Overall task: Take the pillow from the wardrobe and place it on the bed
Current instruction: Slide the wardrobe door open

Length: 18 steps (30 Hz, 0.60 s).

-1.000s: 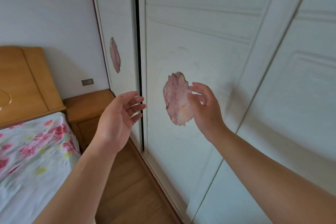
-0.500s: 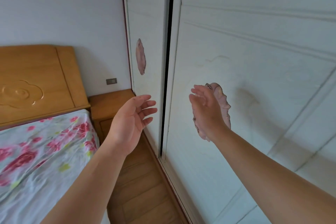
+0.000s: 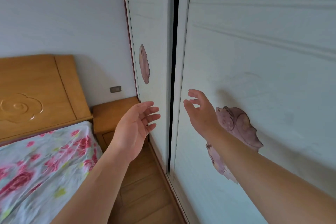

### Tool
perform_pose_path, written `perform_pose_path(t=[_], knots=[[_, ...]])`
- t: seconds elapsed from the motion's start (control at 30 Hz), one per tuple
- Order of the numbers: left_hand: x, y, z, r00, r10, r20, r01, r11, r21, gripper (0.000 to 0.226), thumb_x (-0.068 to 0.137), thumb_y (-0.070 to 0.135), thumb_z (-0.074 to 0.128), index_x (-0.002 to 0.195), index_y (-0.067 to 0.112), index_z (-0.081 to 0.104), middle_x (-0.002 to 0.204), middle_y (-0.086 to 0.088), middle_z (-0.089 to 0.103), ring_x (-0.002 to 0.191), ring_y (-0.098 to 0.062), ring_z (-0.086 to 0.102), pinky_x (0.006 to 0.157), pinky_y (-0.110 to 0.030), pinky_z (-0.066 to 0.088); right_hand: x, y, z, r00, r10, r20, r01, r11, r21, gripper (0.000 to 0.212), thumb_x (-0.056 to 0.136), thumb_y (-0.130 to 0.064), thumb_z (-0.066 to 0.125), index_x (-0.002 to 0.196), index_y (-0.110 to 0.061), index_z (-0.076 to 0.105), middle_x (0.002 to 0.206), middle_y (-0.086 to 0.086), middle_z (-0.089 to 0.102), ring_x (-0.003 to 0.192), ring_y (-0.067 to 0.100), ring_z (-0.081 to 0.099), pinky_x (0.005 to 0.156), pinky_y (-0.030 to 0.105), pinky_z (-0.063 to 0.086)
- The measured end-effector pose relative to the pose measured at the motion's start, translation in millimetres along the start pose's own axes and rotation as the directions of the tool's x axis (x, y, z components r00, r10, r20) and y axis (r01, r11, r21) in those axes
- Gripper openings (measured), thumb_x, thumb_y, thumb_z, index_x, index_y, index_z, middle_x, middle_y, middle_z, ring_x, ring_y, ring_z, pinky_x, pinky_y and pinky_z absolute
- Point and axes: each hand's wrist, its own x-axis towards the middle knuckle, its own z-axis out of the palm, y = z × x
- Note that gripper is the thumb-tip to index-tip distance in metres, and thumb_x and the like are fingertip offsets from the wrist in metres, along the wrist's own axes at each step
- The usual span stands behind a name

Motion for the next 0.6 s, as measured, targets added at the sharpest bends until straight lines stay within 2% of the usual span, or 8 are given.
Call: perform_pose_path(t=[0.17, 0.3, 0.43, 0.5, 0.6], knots=[[48.5, -2.6, 2.3, 1.000, 0.002, -0.014, -0.001, 1.000, 0.006, 0.029, 0.096, 0.022, 0.043, 0.108, 0.015, 0.068, 0.096, -0.006, 0.073, 0.093, -0.023, 0.069, 0.077, -0.036, 0.051, 39.4, 13.0, 8.4, 1.000, 0.007, 0.002, -0.007, 1.000, 0.026, 0.037, 0.093, -0.034, 0.053, 0.129, -0.031, 0.050, 0.127, -0.018, 0.054, 0.114, 0.000, 0.052, 0.080, 0.011, 0.039], [82.2, 1.5, -3.0, 1.000, -0.002, -0.021, 0.002, 1.000, 0.003, 0.029, 0.097, 0.020, 0.042, 0.109, 0.013, 0.067, 0.095, -0.006, 0.073, 0.091, -0.023, 0.069, 0.078, -0.036, 0.051, 63.8, 15.9, 16.9, 1.000, 0.020, -0.001, -0.020, 0.998, 0.054, 0.034, 0.094, -0.034, 0.053, 0.128, -0.033, 0.051, 0.124, -0.023, 0.054, 0.112, -0.006, 0.051, 0.076, 0.009, 0.039], [122.9, 2.3, -15.0, 1.000, -0.011, -0.007, 0.011, 1.000, -0.012, 0.029, 0.097, 0.019, 0.043, 0.108, 0.013, 0.068, 0.097, -0.007, 0.073, 0.090, -0.022, 0.069, 0.077, -0.036, 0.052, 92.6, 18.3, 31.3, 0.999, 0.034, -0.002, -0.034, 0.995, 0.089, 0.028, 0.094, -0.035, 0.055, 0.122, -0.036, 0.054, 0.120, -0.027, 0.056, 0.101, -0.017, 0.051, 0.072, -0.002, 0.038], [146.6, -0.9, -24.0, 0.999, -0.036, 0.001, 0.036, 0.999, -0.023, 0.028, 0.096, 0.019, 0.044, 0.108, 0.013, 0.069, 0.098, -0.008, 0.073, 0.091, -0.022, 0.069, 0.076, -0.036, 0.051, 109.2, 21.2, 40.9, 0.998, 0.056, -0.005, -0.055, 0.992, 0.111, 0.026, 0.094, -0.034, 0.055, 0.120, -0.036, 0.055, 0.119, -0.026, 0.057, 0.100, -0.012, 0.054, 0.076, 0.003, 0.041], [189.3, -3.9, -37.0, 0.997, -0.069, 0.042, 0.071, 0.997, -0.039, 0.028, 0.096, 0.019, 0.046, 0.106, 0.014, 0.071, 0.100, -0.008, 0.073, 0.091, -0.022, 0.070, 0.074, -0.034, 0.052, 138.8, 24.9, 56.6, 0.996, 0.081, -0.023, -0.078, 0.992, 0.103, 0.025, 0.093, -0.033, 0.056, 0.117, -0.037, 0.057, 0.119, -0.024, 0.059, 0.101, -0.007, 0.057, 0.089, 0.021, 0.045]])
